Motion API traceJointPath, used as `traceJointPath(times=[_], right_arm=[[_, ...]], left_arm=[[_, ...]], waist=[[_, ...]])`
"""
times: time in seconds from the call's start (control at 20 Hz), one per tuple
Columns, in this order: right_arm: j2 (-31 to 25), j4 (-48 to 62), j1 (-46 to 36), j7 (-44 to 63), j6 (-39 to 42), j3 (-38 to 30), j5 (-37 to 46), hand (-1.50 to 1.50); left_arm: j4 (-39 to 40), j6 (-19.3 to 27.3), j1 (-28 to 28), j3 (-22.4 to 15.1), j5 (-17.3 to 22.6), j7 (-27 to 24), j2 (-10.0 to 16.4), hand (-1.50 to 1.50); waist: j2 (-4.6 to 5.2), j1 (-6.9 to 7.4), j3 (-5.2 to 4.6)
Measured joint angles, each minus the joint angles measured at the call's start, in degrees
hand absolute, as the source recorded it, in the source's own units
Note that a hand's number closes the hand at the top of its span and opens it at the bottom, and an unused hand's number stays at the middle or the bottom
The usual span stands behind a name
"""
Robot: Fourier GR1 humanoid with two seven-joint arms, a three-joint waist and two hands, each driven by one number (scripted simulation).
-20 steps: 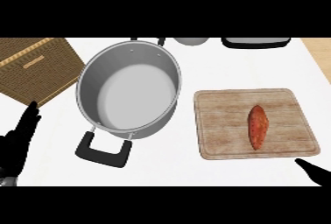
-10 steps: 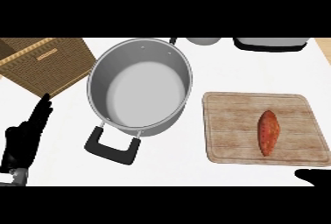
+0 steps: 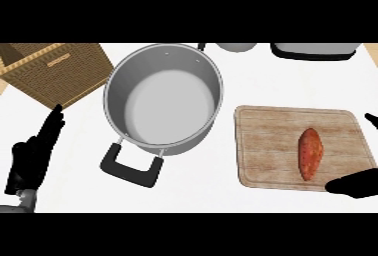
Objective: Pick the sweet potato from the cutting board and place it in the pot
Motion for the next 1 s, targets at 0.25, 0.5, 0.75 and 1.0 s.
traceJointPath(times=[0.25, 0.5, 0.75, 1.0], right_arm=[[1.7, 5.5, -7.3, 1.5, 3.0, 3.9, -2.1, -1.50], [3.7, 11.5, -12.0, 1.8, 5.5, 7.5, -2.3, -1.50], [7.5, 16.6, -14.9, 1.6, 6.5, 10.6, -1.1, -1.50], [10.0, 22.2, -18.0, 1.5, 7.6, 11.3, -1.3, -1.50]], left_arm=[[-0.1, -0.3, 0.0, 0.8, -0.3, 0.6, 0.2, 0.00], [1.6, -1.6, -0.6, 2.0, 0.3, 0.0, 0.1, 0.00], [1.3, -1.0, -0.3, 1.9, -0.8, 0.4, -0.9, 0.00], [0.4, -1.6, 0.4, 3.1, -0.7, 1.0, -0.5, 0.00]], waist=[[-0.09, -0.16, 0.03], [-0.15, -0.64, 0.03], [-0.28, -1.13, 0.07], [-0.37, -1.28, 0.09]])
